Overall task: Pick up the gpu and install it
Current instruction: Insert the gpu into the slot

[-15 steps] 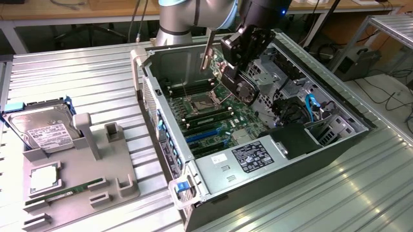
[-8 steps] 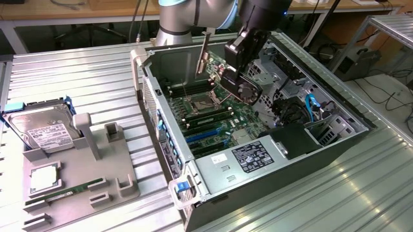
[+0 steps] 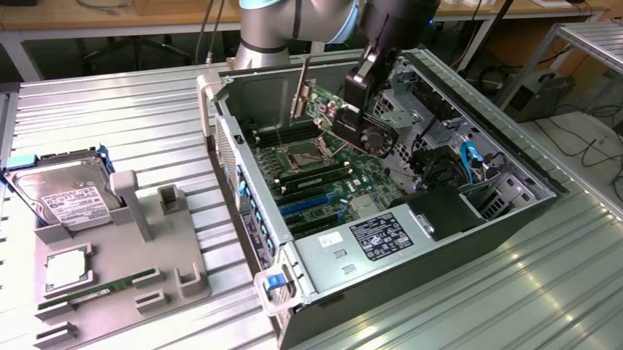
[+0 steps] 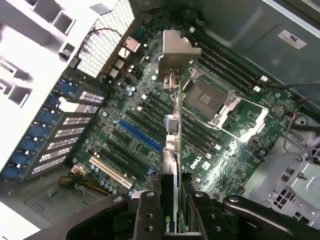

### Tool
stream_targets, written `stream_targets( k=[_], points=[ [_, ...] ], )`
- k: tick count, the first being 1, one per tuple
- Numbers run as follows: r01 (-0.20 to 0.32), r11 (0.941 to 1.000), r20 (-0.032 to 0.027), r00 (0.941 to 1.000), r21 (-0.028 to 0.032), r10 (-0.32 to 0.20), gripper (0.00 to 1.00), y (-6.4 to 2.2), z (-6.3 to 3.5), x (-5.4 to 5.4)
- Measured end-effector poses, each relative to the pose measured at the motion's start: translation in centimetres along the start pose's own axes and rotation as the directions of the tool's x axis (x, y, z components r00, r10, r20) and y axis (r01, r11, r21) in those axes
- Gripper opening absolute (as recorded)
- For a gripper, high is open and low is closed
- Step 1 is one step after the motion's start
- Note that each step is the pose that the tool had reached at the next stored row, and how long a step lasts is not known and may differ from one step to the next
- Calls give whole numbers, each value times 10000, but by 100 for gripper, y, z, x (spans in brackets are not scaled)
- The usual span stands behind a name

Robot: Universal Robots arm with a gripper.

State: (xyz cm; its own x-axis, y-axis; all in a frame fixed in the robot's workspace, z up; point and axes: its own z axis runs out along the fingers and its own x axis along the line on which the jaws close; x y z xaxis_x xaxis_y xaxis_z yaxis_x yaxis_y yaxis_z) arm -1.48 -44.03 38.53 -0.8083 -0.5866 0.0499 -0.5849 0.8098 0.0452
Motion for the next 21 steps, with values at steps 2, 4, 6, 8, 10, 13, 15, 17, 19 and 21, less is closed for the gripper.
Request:
stream_targets(
  k=[2,4,6,8,10,13,15,17,19,21],
  points=[
    [463,9989,-21,9989,23,-463,26,-1,13,0],
    [886,9961,-41,9961,42,-886,26,-1,25,-1],
    [1624,9867,-79,9867,75,-1624,26,-2,45,-2],
    [2273,9738,-111,9738,105,-2272,26,-3,56,-2],
    [2633,9646,-117,9647,136,-2631,26,-3,60,-2],
    [3109,9503,-92,9505,176,-3107,26,-3,61,-3],
    [3571,9339,-29,9341,161,-3571,26,-3,62,-3],
    [4012,9158,-47,9160,168,-4012,26,-3,64,-3],
    [4374,8991,-71,8993,178,-4374,26,-3,66,-3],
    [4718,8815,-97,8817,187,-4717,26,-3,67,-3]
  ],
)
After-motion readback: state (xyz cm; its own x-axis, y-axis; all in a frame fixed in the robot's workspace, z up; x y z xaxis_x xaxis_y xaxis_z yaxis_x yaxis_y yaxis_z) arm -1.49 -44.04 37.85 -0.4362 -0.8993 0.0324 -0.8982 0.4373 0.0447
